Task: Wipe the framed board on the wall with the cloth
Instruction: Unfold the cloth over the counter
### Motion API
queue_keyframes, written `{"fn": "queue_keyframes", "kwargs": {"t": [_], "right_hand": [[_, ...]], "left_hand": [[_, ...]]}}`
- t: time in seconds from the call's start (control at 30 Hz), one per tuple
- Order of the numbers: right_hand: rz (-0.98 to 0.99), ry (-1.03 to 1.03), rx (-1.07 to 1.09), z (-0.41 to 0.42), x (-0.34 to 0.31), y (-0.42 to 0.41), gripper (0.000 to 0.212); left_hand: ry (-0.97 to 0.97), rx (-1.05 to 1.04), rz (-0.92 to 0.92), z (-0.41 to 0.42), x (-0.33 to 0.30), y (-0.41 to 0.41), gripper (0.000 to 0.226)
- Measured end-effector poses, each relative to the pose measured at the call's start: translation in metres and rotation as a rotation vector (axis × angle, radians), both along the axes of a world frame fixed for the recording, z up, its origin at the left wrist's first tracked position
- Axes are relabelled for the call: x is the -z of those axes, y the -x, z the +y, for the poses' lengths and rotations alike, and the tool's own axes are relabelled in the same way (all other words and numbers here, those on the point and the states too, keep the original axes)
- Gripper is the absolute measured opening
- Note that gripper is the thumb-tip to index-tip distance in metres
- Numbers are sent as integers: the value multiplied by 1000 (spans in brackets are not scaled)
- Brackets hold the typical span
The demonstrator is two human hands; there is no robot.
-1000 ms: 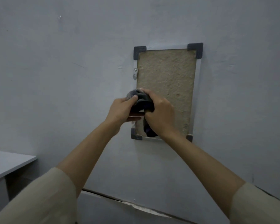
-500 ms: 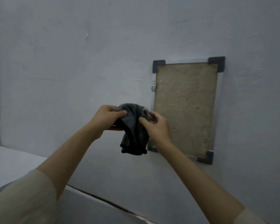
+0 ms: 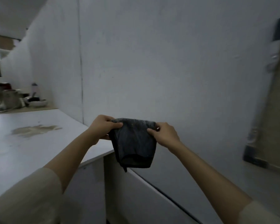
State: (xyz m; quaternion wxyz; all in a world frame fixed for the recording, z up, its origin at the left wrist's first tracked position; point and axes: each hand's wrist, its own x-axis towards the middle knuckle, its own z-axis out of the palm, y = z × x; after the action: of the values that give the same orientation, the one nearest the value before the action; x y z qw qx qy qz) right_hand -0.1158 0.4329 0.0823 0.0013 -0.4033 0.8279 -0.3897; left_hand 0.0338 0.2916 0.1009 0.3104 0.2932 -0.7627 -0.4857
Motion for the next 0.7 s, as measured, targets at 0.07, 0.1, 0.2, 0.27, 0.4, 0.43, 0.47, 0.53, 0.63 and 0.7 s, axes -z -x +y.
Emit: {"fn": "queue_keyframes", "kwargs": {"t": [0.07, 0.1, 0.2, 0.27, 0.4, 0.43, 0.47, 0.53, 0.63, 0.7], "right_hand": [[8, -35, -15, -29, 5, -1, 33], [-4, -35, -24, -45, 9, -1, 32], [-104, 0, -65, -93, 26, 1, 23], [-170, 17, -71, -123, 38, 4, 16], [-287, 86, -100, -182, 60, 13, 29], [-294, 103, -111, -195, 66, 16, 31], [-290, 125, -127, -208, 72, 19, 32], [-250, 168, -178, -229, 83, 24, 34], [-171, 141, -333, -248, 104, 30, 37], [-106, 76, -440, -258, 124, 31, 43]], "left_hand": [[-21, -55, -21, -26, 15, -7, 9], [-33, -82, -29, -40, 24, -10, 9], [-76, -176, -24, -75, 49, -12, 13], [-91, -253, 0, -98, 66, -9, 18], [-27, -369, 33, -138, 92, 0, 23], [-3, -396, 43, -148, 97, 3, 27], [21, -426, 48, -157, 103, 7, 32], [65, -485, 34, -177, 115, 14, 41], [85, -564, 26, -203, 135, 23, 36], [156, -586, -23, -215, 147, 26, 29]]}}
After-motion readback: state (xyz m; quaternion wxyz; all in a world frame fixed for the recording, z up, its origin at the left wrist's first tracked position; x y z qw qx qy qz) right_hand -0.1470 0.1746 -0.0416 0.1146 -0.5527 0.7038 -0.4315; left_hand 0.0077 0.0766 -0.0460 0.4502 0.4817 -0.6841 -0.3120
